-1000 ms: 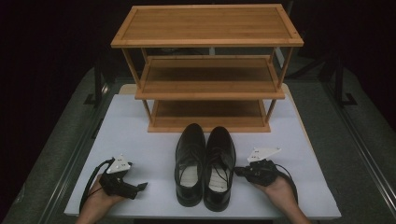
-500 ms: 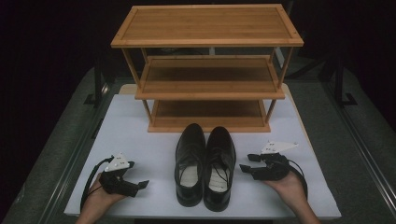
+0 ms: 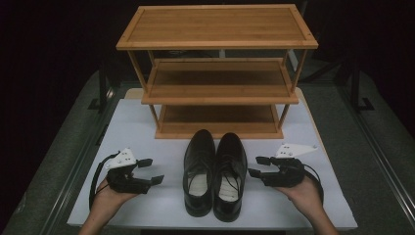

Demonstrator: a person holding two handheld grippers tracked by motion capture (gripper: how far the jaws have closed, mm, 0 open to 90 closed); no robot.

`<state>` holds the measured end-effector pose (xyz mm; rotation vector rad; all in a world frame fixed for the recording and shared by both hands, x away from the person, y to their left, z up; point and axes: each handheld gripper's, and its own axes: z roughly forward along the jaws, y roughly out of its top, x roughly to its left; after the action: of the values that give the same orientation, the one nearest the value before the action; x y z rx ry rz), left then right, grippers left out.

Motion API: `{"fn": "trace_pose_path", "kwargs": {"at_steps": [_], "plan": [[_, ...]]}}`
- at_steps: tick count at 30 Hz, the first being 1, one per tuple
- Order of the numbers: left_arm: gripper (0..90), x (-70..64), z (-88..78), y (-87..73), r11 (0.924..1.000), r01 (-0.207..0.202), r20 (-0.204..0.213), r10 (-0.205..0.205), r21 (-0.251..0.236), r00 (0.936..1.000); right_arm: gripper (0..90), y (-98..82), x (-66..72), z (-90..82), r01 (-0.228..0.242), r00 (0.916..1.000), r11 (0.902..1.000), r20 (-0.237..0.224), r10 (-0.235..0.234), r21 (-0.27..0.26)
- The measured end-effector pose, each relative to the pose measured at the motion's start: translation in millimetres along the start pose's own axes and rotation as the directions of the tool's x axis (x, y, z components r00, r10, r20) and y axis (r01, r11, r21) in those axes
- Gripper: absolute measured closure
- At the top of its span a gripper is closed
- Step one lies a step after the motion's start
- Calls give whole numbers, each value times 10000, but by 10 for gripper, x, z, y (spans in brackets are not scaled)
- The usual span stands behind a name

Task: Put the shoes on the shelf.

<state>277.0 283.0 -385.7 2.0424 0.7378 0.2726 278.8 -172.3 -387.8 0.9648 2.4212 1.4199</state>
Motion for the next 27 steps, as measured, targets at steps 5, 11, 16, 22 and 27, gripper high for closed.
{"fn": "trace_pose_path", "kwargs": {"at_steps": [5,11,16,22,27], "plan": [[268,-71,89,250,9990,-321,319,331,-300,9989,441,115,60,18,38,9997,9999,-223,-41,-149],[307,-137,279,476,9969,-609,756,645,-493,9951,441,228,109,124,60,9981,9998,-610,-71,-187],[319,-162,463,603,9960,-732,950,779,-514,9924,441,289,139,244,152,9968,9999,-788,-158,-70],[319,-211,666,661,9953,-898,1169,935,-364,9887,441,286,136,330,144,9967,9999,-803,-139,62],[325,-215,747,618,9953,-958,1036,969,-156,9899,441,248,127,356,94,9968,9998,-801,-81,161]]}}
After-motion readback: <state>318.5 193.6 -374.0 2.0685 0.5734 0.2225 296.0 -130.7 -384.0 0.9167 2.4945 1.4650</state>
